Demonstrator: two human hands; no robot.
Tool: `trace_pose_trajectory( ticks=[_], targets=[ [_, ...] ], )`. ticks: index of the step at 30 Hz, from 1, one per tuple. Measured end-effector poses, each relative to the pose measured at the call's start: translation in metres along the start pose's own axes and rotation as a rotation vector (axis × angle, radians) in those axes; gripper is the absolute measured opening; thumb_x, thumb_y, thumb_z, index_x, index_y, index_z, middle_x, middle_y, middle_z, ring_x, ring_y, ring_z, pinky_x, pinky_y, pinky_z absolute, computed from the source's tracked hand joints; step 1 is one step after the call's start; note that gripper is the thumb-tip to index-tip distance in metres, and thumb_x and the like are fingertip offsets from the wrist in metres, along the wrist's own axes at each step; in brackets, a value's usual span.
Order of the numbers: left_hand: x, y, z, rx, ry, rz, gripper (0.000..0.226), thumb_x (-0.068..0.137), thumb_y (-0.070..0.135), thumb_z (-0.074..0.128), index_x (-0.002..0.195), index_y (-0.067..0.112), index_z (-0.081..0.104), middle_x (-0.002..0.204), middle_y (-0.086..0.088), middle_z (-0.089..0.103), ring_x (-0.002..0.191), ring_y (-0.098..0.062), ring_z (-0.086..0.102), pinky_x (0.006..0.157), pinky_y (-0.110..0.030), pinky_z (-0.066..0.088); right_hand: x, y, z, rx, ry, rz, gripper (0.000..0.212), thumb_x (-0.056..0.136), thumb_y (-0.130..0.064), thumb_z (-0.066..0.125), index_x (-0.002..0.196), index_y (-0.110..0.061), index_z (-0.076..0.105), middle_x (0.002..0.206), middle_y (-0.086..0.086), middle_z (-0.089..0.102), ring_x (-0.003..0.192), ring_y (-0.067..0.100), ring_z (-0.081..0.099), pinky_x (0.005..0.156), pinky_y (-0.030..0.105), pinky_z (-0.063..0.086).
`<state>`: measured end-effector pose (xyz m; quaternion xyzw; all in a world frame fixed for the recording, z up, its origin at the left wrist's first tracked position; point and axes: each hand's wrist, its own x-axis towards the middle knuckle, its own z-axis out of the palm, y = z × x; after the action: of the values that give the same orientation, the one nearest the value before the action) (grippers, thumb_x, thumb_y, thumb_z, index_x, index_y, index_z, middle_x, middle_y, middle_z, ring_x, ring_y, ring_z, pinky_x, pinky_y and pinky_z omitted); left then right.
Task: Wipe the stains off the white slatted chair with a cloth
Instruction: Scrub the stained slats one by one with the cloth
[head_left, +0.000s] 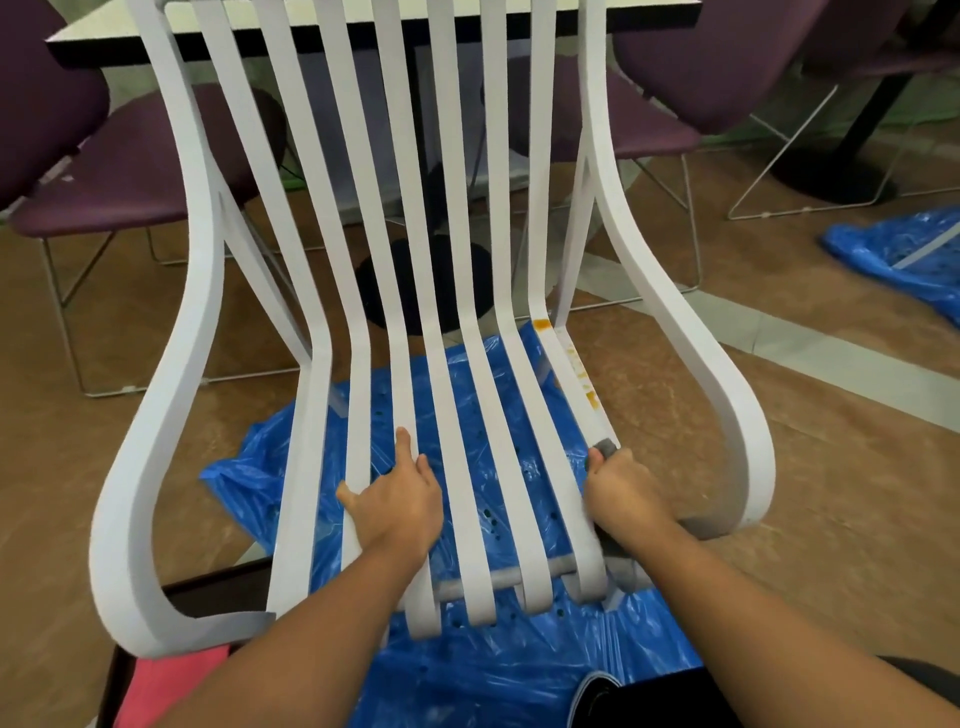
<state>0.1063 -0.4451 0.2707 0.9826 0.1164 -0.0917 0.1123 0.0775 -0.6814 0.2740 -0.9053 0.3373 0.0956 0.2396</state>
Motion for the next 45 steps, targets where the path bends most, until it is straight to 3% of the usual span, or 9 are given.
trace_pose_trajectory(
  ticks=[5, 11, 14, 21, 28, 32, 36, 38, 45],
  targets=[
    [-0.001, 0.001, 0.004, -0.001, -0.002, 0.009, 0.054, 0.108, 0.042, 0.017, 0.161, 0.032, 0.010, 0.057, 0.006, 0.058, 0.063, -0.012, 0.056, 0.117, -0.055, 0.015, 0.058, -0.037, 0.005, 0.015, -0.023, -0.012, 0.050, 0.101, -0.052, 0.032, 0.121, -0.011, 0.052, 0.121, 0.017, 0.062, 0.112, 0.036, 0.058, 0.092, 0.043, 0.047],
    [0.001, 0.000, 0.007, 0.010, 0.001, -0.003, 0.054, 0.107, 0.044, 0.014, 0.160, 0.034, 0.010, 0.053, 0.004, 0.058, 0.063, -0.009, 0.058, 0.120, -0.054, 0.012, 0.122, -0.091, 0.011, -0.007, 0.016, -0.128, 0.047, 0.102, -0.049, 0.030, 0.120, -0.013, 0.055, 0.121, 0.015, 0.063, 0.111, 0.036, 0.059, 0.085, 0.040, 0.043],
    [0.002, 0.001, 0.006, 0.011, -0.003, -0.011, 0.055, 0.107, 0.045, 0.014, 0.160, 0.035, 0.008, 0.053, 0.004, 0.057, 0.062, -0.005, 0.055, 0.120, -0.054, 0.013, 0.152, -0.116, 0.012, 0.005, 0.019, -0.150, 0.041, 0.101, -0.047, 0.032, 0.115, -0.018, 0.058, 0.118, 0.013, 0.064, 0.107, 0.035, 0.062, 0.083, 0.039, 0.050],
    [0.009, 0.004, 0.009, 0.031, -0.012, -0.021, 0.056, 0.106, 0.047, 0.010, 0.159, 0.037, 0.001, 0.055, 0.005, 0.059, 0.066, -0.001, 0.057, 0.119, -0.051, 0.013, 0.209, -0.162, 0.019, 0.012, 0.000, -0.118, 0.050, 0.097, -0.051, 0.035, 0.117, -0.012, 0.058, 0.117, 0.015, 0.065, 0.103, 0.035, 0.064, 0.089, 0.046, 0.054],
    [0.008, 0.005, 0.007, 0.009, -0.021, -0.028, 0.055, 0.107, 0.047, 0.012, 0.159, 0.037, 0.002, 0.055, 0.004, 0.058, 0.064, 0.001, 0.055, 0.120, -0.052, 0.014, 0.205, -0.159, 0.016, -0.150, -0.016, -0.238, 0.044, 0.104, -0.021, 0.034, 0.147, -0.023, 0.041, 0.134, 0.014, 0.049, 0.124, 0.038, 0.052, 0.098, 0.048, 0.049],
    [0.006, 0.005, 0.007, 0.003, -0.015, -0.037, 0.054, 0.107, 0.046, 0.013, 0.160, 0.037, 0.005, 0.055, 0.005, 0.058, 0.064, -0.001, 0.056, 0.120, -0.051, 0.015, 0.194, -0.144, 0.014, -0.173, -0.024, -0.266, 0.041, 0.103, -0.018, 0.036, 0.144, -0.013, 0.041, 0.137, 0.018, 0.046, 0.126, 0.040, 0.048, 0.099, 0.049, 0.047],
    [0.005, 0.006, 0.005, -0.008, -0.021, -0.045, 0.054, 0.107, 0.045, 0.013, 0.160, 0.037, 0.005, 0.058, 0.005, 0.060, 0.069, -0.002, 0.059, 0.119, -0.051, 0.012, 0.182, -0.120, 0.027, -0.097, 0.036, -0.203, 0.052, 0.102, -0.045, 0.018, 0.130, -0.014, 0.048, 0.130, 0.016, 0.057, 0.116, 0.039, 0.056, 0.095, 0.046, 0.048],
    [0.004, 0.006, 0.004, -0.003, -0.027, -0.049, 0.054, 0.107, 0.045, 0.013, 0.160, 0.037, 0.004, 0.058, 0.005, 0.061, 0.070, -0.003, 0.059, 0.119, -0.051, 0.012, 0.175, -0.106, 0.033, -0.063, 0.090, -0.170, 0.053, 0.101, -0.050, 0.018, 0.125, -0.014, 0.049, 0.121, 0.018, 0.061, 0.111, 0.039, 0.058, 0.091, 0.045, 0.046],
    [0.005, 0.006, 0.003, 0.017, -0.039, -0.045, 0.054, 0.107, 0.046, 0.011, 0.160, 0.037, 0.002, 0.058, 0.005, 0.060, 0.068, -0.003, 0.058, 0.121, -0.052, 0.012, 0.176, -0.109, 0.035, -0.058, 0.162, -0.162, 0.052, 0.101, -0.047, 0.020, 0.113, -0.014, 0.058, 0.109, 0.016, 0.066, 0.100, 0.037, 0.062, 0.084, 0.043, 0.048]
  ],
)
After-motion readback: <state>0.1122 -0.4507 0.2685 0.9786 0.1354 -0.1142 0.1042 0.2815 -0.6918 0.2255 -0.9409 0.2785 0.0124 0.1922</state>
